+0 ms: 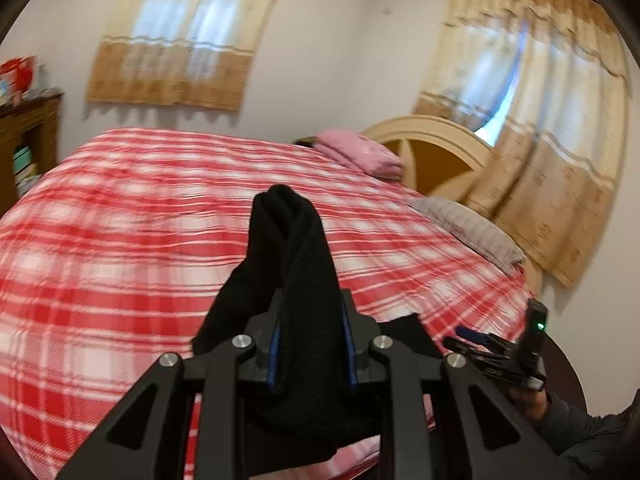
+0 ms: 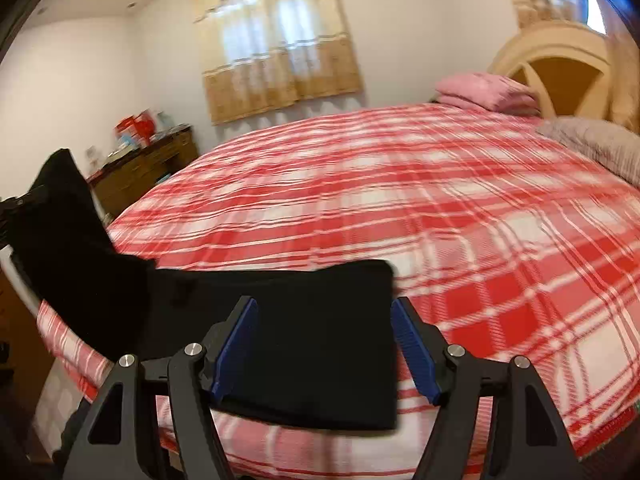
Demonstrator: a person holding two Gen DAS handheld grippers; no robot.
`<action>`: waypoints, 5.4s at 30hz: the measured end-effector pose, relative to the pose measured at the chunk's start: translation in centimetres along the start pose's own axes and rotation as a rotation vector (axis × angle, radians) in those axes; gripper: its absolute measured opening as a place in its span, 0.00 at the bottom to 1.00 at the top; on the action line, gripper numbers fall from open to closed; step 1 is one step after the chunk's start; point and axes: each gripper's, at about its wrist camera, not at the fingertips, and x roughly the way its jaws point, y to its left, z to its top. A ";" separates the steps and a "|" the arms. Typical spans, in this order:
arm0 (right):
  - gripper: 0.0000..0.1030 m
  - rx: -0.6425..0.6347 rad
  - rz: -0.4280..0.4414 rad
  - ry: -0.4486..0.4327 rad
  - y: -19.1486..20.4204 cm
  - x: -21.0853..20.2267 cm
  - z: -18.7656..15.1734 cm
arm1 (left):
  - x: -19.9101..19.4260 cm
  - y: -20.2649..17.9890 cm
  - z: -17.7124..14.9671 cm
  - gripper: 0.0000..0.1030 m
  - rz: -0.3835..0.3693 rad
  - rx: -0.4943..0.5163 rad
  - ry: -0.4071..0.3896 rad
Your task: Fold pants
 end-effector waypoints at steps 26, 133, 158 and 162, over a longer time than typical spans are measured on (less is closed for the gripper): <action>0.69 0.230 -0.146 -0.040 -6.9 0.0 0.0 | 18.1 -12.8 -5.0 0.23 -0.107 0.166 0.361; 0.20 -0.113 0.043 0.276 2.0 1.4 -1.8 | 9.4 1.6 -9.7 0.86 0.251 -0.072 0.156; 0.36 -0.112 0.172 0.148 2.9 2.0 3.2 | 11.2 -0.2 -8.6 0.99 0.334 0.075 0.147; 0.36 -0.072 0.093 0.232 1.7 7.7 3.3 | 12.5 -0.1 -9.4 0.99 0.349 0.108 0.186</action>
